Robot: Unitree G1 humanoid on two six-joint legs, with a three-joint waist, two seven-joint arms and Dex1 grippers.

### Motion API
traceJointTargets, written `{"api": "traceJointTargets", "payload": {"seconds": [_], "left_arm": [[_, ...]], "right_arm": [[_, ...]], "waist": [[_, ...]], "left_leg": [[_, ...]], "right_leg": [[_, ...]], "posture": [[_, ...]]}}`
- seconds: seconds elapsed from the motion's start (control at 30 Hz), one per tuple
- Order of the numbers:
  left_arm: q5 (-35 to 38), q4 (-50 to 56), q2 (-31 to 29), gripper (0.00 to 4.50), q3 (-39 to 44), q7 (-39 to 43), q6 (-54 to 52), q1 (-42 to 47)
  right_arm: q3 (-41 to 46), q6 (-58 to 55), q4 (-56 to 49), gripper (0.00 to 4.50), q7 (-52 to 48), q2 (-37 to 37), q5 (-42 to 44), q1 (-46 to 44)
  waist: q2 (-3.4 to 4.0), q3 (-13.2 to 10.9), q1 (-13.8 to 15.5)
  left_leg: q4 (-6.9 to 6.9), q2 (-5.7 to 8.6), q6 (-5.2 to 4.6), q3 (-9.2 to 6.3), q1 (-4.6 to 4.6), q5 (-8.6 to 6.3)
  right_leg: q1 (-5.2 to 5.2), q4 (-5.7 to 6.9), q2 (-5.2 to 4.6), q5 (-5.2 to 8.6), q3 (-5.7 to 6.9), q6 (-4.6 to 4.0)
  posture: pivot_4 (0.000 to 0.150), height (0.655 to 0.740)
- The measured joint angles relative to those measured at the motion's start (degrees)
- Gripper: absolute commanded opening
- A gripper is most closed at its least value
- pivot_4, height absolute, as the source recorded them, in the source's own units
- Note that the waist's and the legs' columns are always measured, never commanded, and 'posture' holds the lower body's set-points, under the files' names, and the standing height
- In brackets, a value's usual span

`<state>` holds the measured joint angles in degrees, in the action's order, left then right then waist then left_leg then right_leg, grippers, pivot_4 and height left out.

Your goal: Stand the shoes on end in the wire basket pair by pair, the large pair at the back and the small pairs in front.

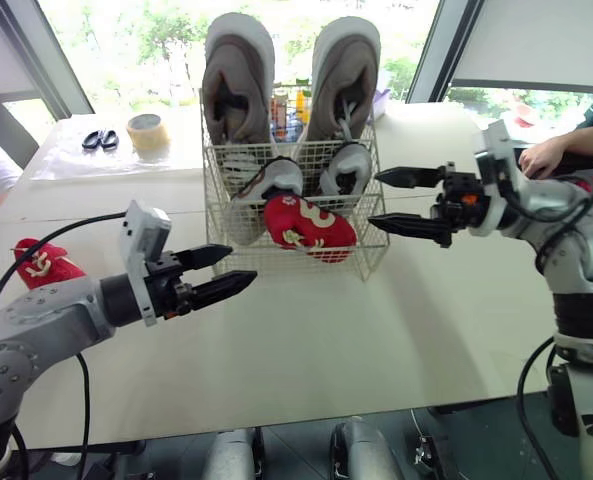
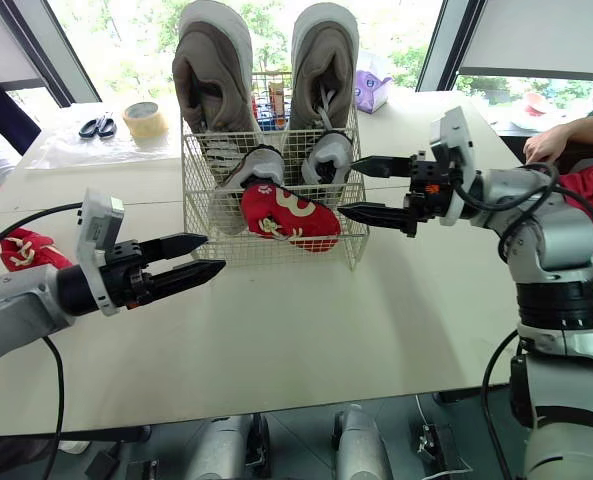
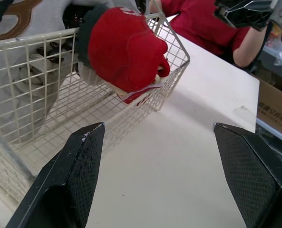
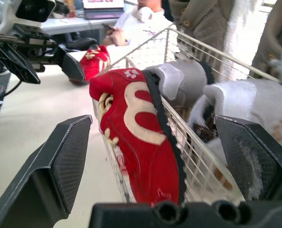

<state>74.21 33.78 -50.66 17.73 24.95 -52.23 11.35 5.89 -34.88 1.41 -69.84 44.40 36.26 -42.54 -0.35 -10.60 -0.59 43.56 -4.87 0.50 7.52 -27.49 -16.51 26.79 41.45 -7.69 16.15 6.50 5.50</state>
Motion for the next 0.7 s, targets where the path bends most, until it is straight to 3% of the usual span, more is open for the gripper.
{"api": "traceJointTargets", "payload": {"seconds": [0.2, 0.3, 0.53, 0.7], "left_arm": [[-0.3, -0.5, -0.1, 3.73, 0.0, 1.5, 0.0, 0.4], [0.6, -1.5, -1.0, 4.45, 0.4, 2.5, -0.3, 0.4], [1.0, -1.7, -3.4, 4.45, 2.4, 2.5, -0.7, 0.6], [-0.5, -1.4, -3.5, 4.45, 2.5, 2.4, -0.6, 1.4]], "right_arm": [[0.8, -3.9, -6.3, 4.45, 2.7, 0.1, 2.2, 0.6], [0.8, -4.8, -10.0, 4.50, 3.6, 0.1, 3.1, 0.6], [-3.3, -8.3, -18.4, 4.50, 6.8, -0.5, 4.3, -0.4], [-9.1, -6.7, -23.3, 4.50, 14.2, -3.6, -1.9, -1.0]], "waist": [[0.00, 0.0, 0.0], [0.00, 0.0, 0.0], [0.00, 0.0, 0.0], [-0.01, 0.0, 0.0]], "left_leg": [[-0.07, 0.00, 0.00, 0.01, 0.00, 0.00], [-0.07, 0.00, 0.00, 0.01, 0.01, 0.00], [-0.08, 0.00, 0.00, 0.00, 0.02, 0.00], [-0.17, 0.00, 0.01, 0.01, 0.02, 0.01]], "right_leg": [[0.02, -0.03, 0.00, 0.00, 0.00, 0.00], [0.01, -0.04, 0.00, 0.00, 0.00, 0.00], [0.00, -0.05, 0.00, 0.00, 0.00, 0.00], [0.02, -0.09, 0.00, 0.00, 0.00, 0.00]], "posture": [[0.150, 0.6675], [0.150, 0.6675], [0.150, 0.6675], [0.150, 0.6675]]}}
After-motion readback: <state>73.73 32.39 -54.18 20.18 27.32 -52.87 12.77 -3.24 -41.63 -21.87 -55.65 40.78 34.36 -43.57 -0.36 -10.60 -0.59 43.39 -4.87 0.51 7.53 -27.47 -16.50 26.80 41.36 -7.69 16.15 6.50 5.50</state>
